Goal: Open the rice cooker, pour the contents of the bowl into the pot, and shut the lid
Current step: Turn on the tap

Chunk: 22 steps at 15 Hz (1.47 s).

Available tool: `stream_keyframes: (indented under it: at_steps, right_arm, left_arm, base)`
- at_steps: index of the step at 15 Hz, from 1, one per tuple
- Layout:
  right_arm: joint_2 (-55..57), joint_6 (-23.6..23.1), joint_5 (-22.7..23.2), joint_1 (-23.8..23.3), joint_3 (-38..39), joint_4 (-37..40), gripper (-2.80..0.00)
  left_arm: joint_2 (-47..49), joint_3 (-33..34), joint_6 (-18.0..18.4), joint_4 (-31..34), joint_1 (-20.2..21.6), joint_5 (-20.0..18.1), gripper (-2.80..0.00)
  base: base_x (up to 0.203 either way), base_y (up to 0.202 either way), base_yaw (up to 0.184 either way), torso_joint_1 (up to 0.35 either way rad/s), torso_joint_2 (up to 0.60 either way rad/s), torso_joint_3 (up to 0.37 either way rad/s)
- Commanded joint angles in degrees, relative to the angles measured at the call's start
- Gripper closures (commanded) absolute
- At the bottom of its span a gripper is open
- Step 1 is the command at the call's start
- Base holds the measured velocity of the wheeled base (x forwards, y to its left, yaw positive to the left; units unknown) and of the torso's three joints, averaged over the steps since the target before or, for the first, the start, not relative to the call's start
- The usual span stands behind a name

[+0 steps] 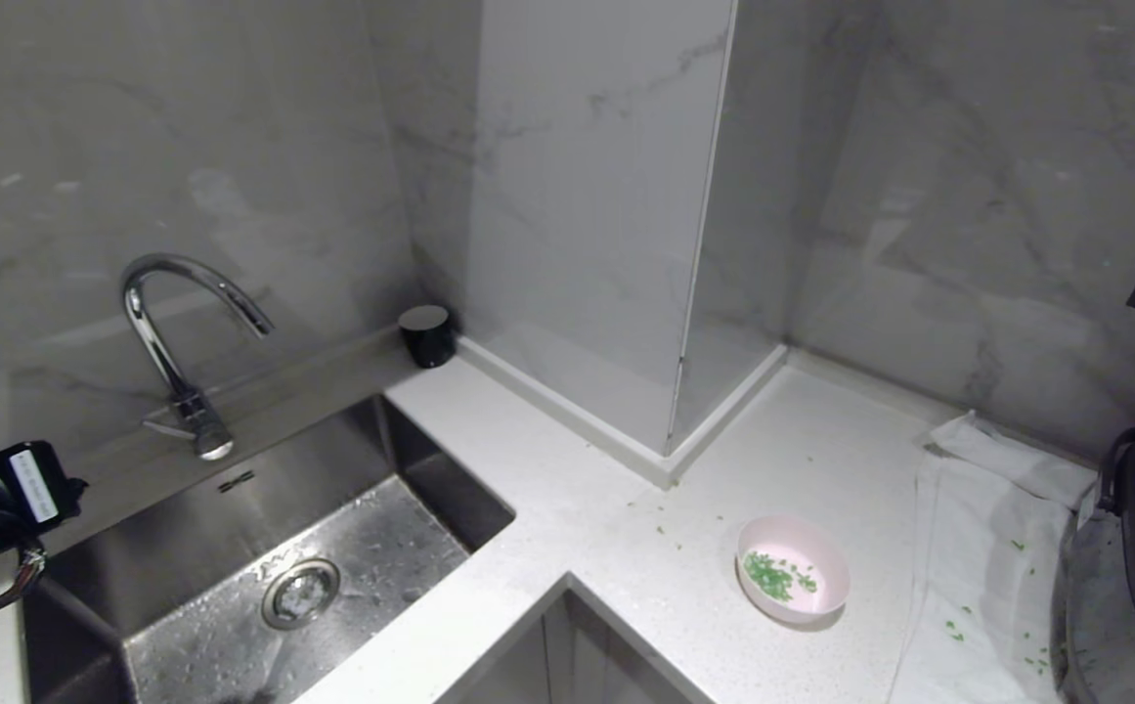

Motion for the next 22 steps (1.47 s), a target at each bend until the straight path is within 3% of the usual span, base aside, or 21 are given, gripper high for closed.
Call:
stream_keyframes:
  at_steps: [1,4,6,9,10,18,22]
  right_arm:
    - [0.0,-0.02,0.0,0.02,0.09,-0.02,0.0]
    - [0.0,-0.02,0.0,0.02,0.09,-0.02,0.0]
    - [0.0,0.01,0.0,0.02,0.09,-0.02,0.0]
    - [0.0,-0.02,0.0,0.02,0.09,-0.02,0.0]
    - [0.0,-0.02,0.0,0.02,0.09,-0.02,0.0]
    - [0.0,-0.02,0.0,0.08,0.09,-0.02,0.0]
    - [0.0,-0.02,0.0,0.03,0.09,-0.02,0.0]
  left_arm:
    - [18.49,-4.39,-4.07,-0.07,1.02,2.0,0.0]
    - [29.09,-8.58,-6.89,-5.71,4.0,3.42,0.0]
    - [34.22,-11.1,-6.5,-12.08,5.9,3.68,0.0]
    - [40.15,-17.77,-5.77,-14.6,8.53,4.09,0.0]
    - [41.43,-19.44,-5.73,-14.72,9.05,4.13,-2.8]
    - [51.55,-30.08,-5.92,-15.57,11.59,4.36,-2.8]
    - [55.38,-32.56,-6.05,-21.57,12.76,4.81,-2.8]
  base:
    - [0.0,0.0,0.0,0.0,0.0,0.0]
    - [0.0,0.0,0.0,0.0,0.0,0.0]
    - [0.0,0.0,0.0,0.0,0.0,0.0]
    - [0.0,0.0,0.0,0.0,0.0,0.0]
    - [0.0,0.0,0.0,0.0,0.0,0.0]
    - [0.0,0.0,0.0,0.0,0.0,0.0]
    - [0.0,0.0,0.0,0.0,0.0,0.0]
